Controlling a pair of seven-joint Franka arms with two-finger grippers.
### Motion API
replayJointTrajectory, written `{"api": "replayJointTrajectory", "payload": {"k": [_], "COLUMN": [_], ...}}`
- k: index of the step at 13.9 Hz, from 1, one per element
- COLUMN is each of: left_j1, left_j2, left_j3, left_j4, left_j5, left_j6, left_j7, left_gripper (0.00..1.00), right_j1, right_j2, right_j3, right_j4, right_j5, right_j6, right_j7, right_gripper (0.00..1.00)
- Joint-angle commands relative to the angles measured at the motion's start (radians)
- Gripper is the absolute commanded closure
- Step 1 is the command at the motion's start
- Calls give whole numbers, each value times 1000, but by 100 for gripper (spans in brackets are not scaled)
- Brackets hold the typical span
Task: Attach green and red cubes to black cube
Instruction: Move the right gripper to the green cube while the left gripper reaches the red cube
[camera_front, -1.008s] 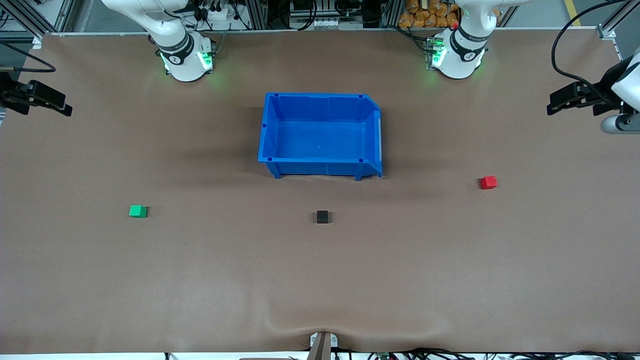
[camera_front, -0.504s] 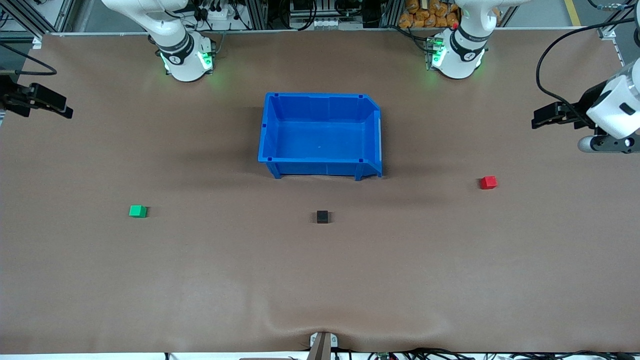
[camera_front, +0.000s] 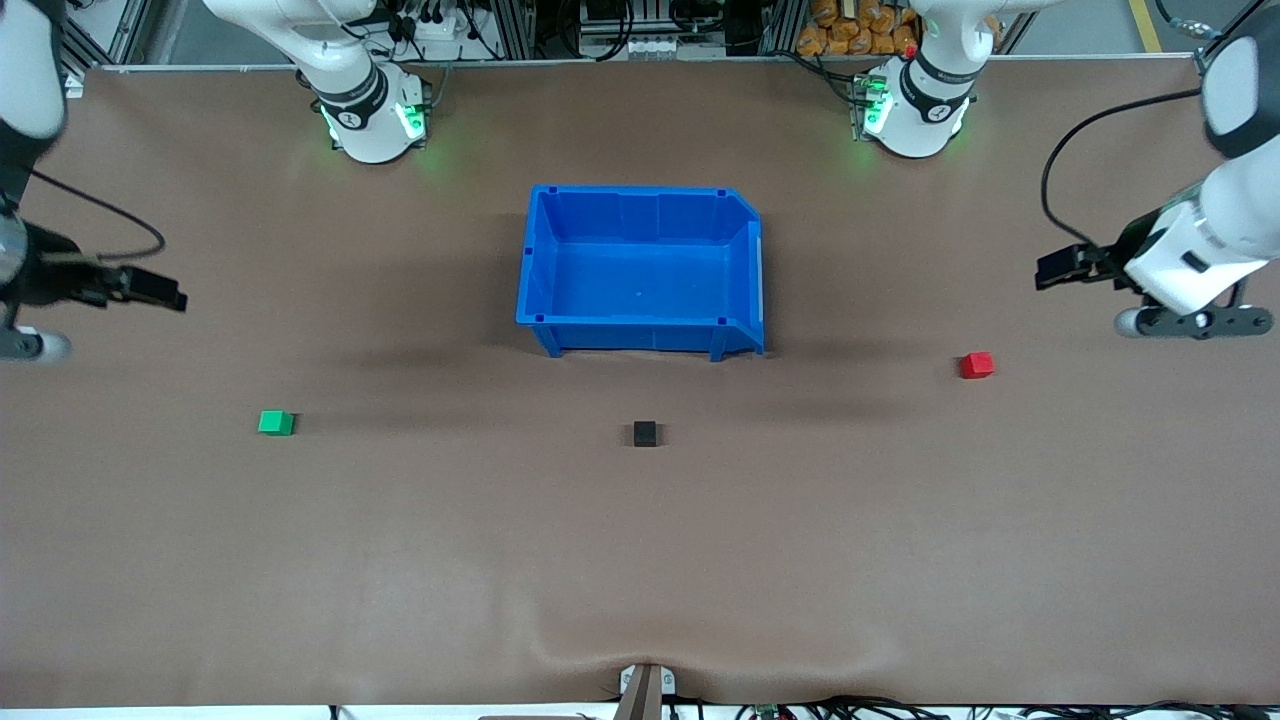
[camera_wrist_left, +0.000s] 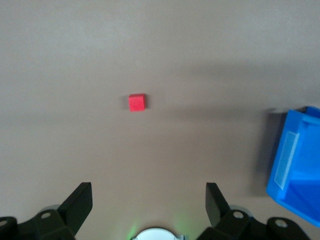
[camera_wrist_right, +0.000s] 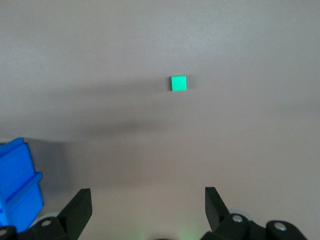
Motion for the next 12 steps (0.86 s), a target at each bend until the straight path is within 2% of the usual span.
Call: {"api": "replayJointTrajectory", "payload": {"k": [1, 4, 10, 12], "left_j1": [10, 19, 49, 50], "left_j2": [-65, -65, -61, -52], "left_j3": [-3, -6, -6, -4], "left_j4": [-115, -164, -319, -346], "left_j5": [0, 0, 0, 0], "left_j6": [79, 134, 343, 389], "left_j7": [-12, -12, -12, -12], "left_gripper": [0, 0, 0, 0], "right_j1": [-5, 1, -2, -7], "right_j2": [56, 128, 267, 307], "right_j3": [0, 0, 0, -1], "right_j4": [21, 22, 22, 12], "right_j5": [20, 21, 15, -25], "right_j6": [20, 44, 151, 194], "right_j7": [10, 10, -2, -19], "right_gripper": [0, 0, 0, 0]}}
